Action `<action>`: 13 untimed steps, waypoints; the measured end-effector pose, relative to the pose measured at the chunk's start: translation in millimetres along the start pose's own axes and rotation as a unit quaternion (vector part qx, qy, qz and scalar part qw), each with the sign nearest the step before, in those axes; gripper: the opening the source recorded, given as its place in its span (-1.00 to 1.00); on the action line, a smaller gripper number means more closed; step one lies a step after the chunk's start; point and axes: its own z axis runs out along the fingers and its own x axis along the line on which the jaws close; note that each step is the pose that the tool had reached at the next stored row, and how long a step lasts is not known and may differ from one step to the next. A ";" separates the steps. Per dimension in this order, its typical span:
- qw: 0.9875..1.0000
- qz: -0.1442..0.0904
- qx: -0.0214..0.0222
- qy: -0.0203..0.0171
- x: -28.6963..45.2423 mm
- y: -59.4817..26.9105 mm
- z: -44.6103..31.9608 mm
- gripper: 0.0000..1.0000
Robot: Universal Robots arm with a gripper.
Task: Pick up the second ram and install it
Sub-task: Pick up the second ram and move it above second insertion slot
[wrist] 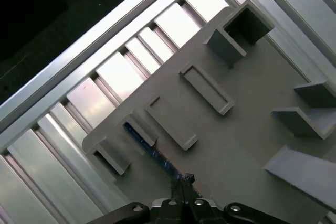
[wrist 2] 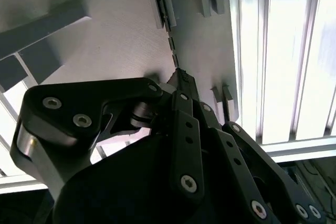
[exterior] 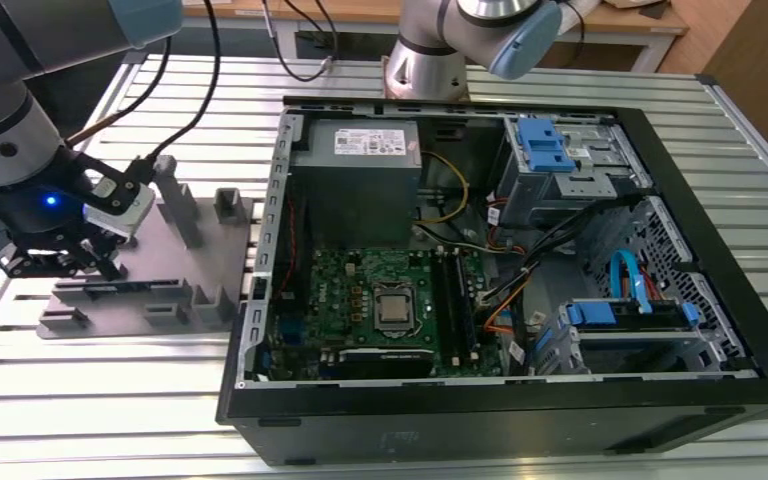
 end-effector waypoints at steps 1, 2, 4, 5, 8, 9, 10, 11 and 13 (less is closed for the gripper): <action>1.000 -0.006 0.000 0.000 0.0 0.0 0.0 -0.79; 1.000 -0.012 0.000 0.000 0.0 0.0 0.0 -0.79; 1.000 -0.023 0.000 0.001 0.0 0.0 0.0 -0.79; 1.000 -0.029 0.000 0.001 0.0 0.0 0.0 -0.79; 0.999 -0.045 -0.001 0.002 0.0 0.0 0.1 -0.79; 0.999 -0.050 -0.001 0.002 0.0 0.0 0.1 -0.79; 0.998 -0.056 -0.001 0.002 0.0 0.0 0.1 -0.79; 0.998 -0.061 -0.001 0.002 0.0 0.0 0.1 -0.79; 0.997 -0.072 -0.001 0.003 0.0 0.0 0.1 -0.79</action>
